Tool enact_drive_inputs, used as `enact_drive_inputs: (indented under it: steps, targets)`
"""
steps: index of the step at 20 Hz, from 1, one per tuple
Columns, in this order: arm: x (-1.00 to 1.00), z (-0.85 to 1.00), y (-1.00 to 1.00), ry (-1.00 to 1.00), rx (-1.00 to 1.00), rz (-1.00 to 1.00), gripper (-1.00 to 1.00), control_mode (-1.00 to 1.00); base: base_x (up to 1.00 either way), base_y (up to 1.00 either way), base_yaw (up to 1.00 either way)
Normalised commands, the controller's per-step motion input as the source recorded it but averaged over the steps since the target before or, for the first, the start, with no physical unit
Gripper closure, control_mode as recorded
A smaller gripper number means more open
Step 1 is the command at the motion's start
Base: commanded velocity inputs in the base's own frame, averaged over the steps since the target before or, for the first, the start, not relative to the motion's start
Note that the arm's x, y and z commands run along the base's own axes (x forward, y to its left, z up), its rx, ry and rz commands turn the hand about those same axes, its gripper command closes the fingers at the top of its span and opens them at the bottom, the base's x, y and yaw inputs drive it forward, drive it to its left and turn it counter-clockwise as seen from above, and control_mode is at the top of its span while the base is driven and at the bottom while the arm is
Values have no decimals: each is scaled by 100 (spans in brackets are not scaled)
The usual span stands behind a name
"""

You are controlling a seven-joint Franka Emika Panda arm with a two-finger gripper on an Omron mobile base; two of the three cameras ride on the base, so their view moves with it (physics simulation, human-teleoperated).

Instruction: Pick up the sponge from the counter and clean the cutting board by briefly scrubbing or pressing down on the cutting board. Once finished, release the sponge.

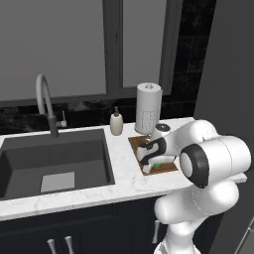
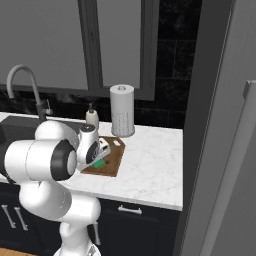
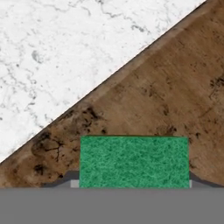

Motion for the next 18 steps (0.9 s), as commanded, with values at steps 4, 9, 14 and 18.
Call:
enact_drive_inputs:
  steps: [4, 9, 14, 18]
  targets:
    - [17, -6, 0, 0, 0, 0, 100, -100, 0, 0, 0]
    - [61, -11, 3, 1, 0, 0, 100, -100, 0, 0, 0]
    - [76, -14, 10, 0, 0, 0, 100, -100, 0, 0, 0]
    - [75, -7, 10, 0, 0, 0, 100, -100, 0, 0, 0]
